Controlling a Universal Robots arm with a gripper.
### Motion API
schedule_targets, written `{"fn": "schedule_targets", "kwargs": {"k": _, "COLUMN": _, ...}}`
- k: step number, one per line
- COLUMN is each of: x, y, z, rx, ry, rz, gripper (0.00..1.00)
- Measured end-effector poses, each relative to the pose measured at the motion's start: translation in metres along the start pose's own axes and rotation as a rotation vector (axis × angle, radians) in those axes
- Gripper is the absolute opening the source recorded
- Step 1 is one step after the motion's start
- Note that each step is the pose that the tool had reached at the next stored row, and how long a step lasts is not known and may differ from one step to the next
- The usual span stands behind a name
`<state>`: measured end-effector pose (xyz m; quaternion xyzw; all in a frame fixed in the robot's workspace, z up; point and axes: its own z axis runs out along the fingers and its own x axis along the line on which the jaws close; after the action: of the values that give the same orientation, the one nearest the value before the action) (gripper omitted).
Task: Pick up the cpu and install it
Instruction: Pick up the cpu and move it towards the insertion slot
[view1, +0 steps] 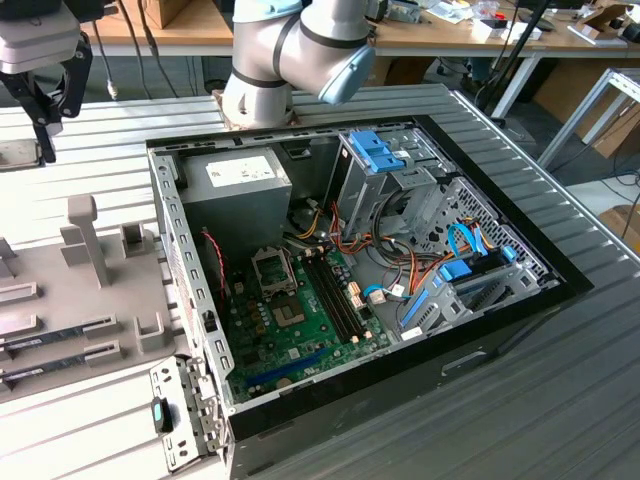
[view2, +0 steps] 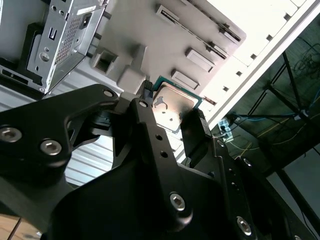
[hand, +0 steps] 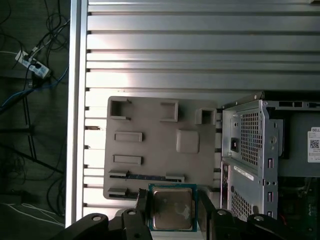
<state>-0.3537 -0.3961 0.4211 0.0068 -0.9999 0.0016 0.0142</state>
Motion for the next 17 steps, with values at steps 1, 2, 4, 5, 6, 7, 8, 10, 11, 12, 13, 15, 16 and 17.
{"fn": "schedule_targets", "kwargs": {"k": 1, "x": -0.0016, "y": -0.0001, "z": 0.0, "rx": 0.0, "ry": 0.0, "rz": 0.0, "gripper": 0.47}}
{"fn": "schedule_targets", "kwargs": {"k": 2, "x": -0.0036, "y": -0.0002, "z": -0.0001, "rx": 0.0001, "ry": 0.0, "rz": 0.0, "gripper": 0.47}}
{"fn": "schedule_targets", "kwargs": {"k": 4, "x": -0.0087, "y": -0.0004, "z": -0.0001, "rx": 0.0, "ry": 0.0, "rz": 0.0, "gripper": 0.47}}
{"fn": "schedule_targets", "kwargs": {"k": 5, "x": -0.01, "y": -0.0005, "z": -0.0001, "rx": 0.0, "ry": 0.0, "rz": 0.0, "gripper": 0.47}}
{"fn": "schedule_targets", "kwargs": {"k": 6, "x": -0.0109, "y": -0.0005, "z": -0.0001, "rx": 0.0, "ry": 0.0, "rz": 0.0, "gripper": 0.47}}
{"fn": "schedule_targets", "kwargs": {"k": 7, "x": -0.0126, "y": -0.0006, "z": -0.0001, "rx": 0.0, "ry": 0.0, "rz": 0.0, "gripper": 0.47}}
{"fn": "schedule_targets", "kwargs": {"k": 8, "x": -0.0139, "y": -0.0007, "z": -0.0002, "rx": 0.0001, "ry": 0.0, "rz": 0.0, "gripper": 0.47}}
{"fn": "schedule_targets", "kwargs": {"k": 10, "x": -0.0168, "y": -0.0008, "z": -0.0002, "rx": 0.0, "ry": 0.0, "rz": 0.0, "gripper": 0.47}}
{"fn": "schedule_targets", "kwargs": {"k": 11, "x": -0.018, "y": -0.0008, "z": -0.0002, "rx": 0.0, "ry": 0.0, "rz": 0.0, "gripper": 0.47}}
{"fn": "schedule_targets", "kwargs": {"k": 12, "x": -0.019, "y": -0.0009, "z": -0.0002, "rx": 0.0, "ry": 0.0, "rz": 0.0, "gripper": 0.47}}
{"fn": "schedule_targets", "kwargs": {"k": 13, "x": -0.0209, "y": -0.001, "z": -0.0002, "rx": 0.0, "ry": 0.0, "rz": 0.0, "gripper": 0.47}}
{"fn": "schedule_targets", "kwargs": {"k": 15, "x": -0.0233, "y": -0.0011, "z": -0.0002, "rx": 0.0001, "ry": 0.0, "rz": 0.0, "gripper": 0.47}}
{"fn": "schedule_targets", "kwargs": {"k": 16, "x": -0.0249, "y": -0.0011, "z": -0.0003, "rx": 0.0, "ry": 0.0, "rz": 0.0, "gripper": 0.47}}
{"fn": "schedule_targets", "kwargs": {"k": 17, "x": -0.0272, "y": -0.0012, "z": -0.0003, "rx": 0.0001, "ry": 0.0, "rz": 0.0, "gripper": 0.47}}
